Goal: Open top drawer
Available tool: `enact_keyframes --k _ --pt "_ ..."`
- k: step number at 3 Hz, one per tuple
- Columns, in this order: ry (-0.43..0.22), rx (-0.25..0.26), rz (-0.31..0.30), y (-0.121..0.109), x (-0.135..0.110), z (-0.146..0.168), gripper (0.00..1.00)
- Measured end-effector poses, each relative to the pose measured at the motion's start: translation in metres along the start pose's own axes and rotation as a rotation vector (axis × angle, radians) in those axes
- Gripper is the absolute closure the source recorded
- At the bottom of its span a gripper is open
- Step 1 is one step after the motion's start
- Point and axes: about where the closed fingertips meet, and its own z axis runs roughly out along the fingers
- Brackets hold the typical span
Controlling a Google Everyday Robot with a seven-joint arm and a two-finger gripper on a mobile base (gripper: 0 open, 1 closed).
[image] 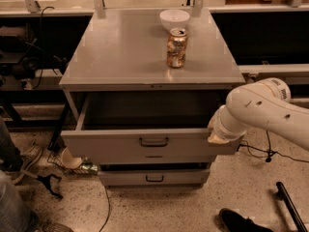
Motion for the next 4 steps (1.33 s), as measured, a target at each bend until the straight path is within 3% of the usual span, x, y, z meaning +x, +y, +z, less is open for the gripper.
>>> enact_keyframes --k 1,2,4 --pt "0.0 0.0 0.0 -0.001 0.0 -0.002 1.0" --pt "-0.002 0.004 0.05 0.022 0.004 -0.013 1.0" --pt "0.007 -0.014 0.04 0.028 0.007 -0.015 1.0"
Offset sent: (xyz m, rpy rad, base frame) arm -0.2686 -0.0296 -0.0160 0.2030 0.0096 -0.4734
